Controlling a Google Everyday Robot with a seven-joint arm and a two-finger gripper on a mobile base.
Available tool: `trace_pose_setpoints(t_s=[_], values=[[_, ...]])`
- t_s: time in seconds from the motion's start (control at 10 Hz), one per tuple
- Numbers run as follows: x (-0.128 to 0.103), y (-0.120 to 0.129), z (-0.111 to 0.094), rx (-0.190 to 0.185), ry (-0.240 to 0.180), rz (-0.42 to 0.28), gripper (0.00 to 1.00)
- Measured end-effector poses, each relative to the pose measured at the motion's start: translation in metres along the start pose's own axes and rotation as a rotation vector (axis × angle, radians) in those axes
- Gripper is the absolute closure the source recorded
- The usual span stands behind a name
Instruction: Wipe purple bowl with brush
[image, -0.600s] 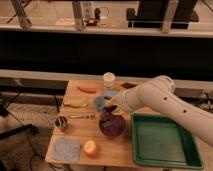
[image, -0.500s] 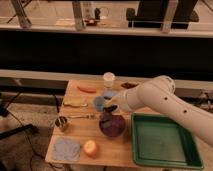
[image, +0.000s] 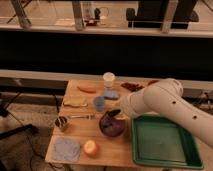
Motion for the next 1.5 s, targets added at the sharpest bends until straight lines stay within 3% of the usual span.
trace_pose_setpoints(t_s=[0.5,1.5], values=[[0.011,0.023,-0.01,-0.032,0.016,0.045,1.0],[0.049,-0.018,0.006,0.013,0.107,0.031,1.0]])
